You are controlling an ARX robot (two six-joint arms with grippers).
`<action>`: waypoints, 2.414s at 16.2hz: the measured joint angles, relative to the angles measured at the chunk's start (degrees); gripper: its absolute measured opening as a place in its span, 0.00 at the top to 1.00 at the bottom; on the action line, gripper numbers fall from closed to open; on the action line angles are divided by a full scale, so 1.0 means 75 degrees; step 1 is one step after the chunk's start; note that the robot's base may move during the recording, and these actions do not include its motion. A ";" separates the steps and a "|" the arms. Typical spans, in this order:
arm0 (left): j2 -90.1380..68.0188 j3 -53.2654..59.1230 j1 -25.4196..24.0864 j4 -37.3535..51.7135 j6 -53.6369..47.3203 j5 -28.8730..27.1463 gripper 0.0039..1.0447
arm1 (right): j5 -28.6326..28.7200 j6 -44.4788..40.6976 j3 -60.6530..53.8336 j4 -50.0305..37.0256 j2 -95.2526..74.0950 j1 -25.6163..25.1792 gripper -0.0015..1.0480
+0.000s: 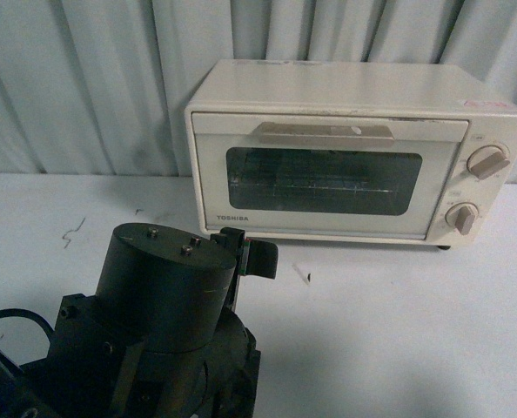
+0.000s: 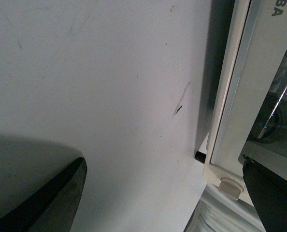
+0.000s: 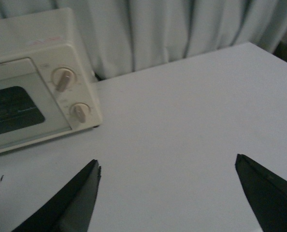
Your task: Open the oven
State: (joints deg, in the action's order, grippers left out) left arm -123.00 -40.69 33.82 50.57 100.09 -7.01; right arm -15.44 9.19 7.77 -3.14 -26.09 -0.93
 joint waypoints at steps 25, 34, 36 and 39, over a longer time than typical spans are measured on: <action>0.0000 0.0000 -0.0003 0.0006 0.0000 0.0003 0.06 | -0.0344 -0.1746 0.5893 -0.4785 -1.0433 0.3427 0.98; 0.0000 0.0000 -0.0003 0.0006 0.0000 0.0003 0.06 | -0.0347 -0.1547 0.6464 -0.4677 -1.1165 0.3433 0.98; 0.0000 0.0000 -0.0003 0.0006 0.0000 0.0003 0.06 | -0.0347 -0.1515 0.6473 -0.4680 -1.1272 0.3430 0.98; 0.0000 0.0000 -0.0003 0.0006 0.0000 0.0003 0.06 | -0.0347 -0.1425 0.6560 -0.4741 -1.1386 0.3421 0.98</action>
State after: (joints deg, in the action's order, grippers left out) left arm -123.00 -40.69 33.80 50.61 100.09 -6.98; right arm -18.04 -1.50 56.97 -38.70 -111.48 24.73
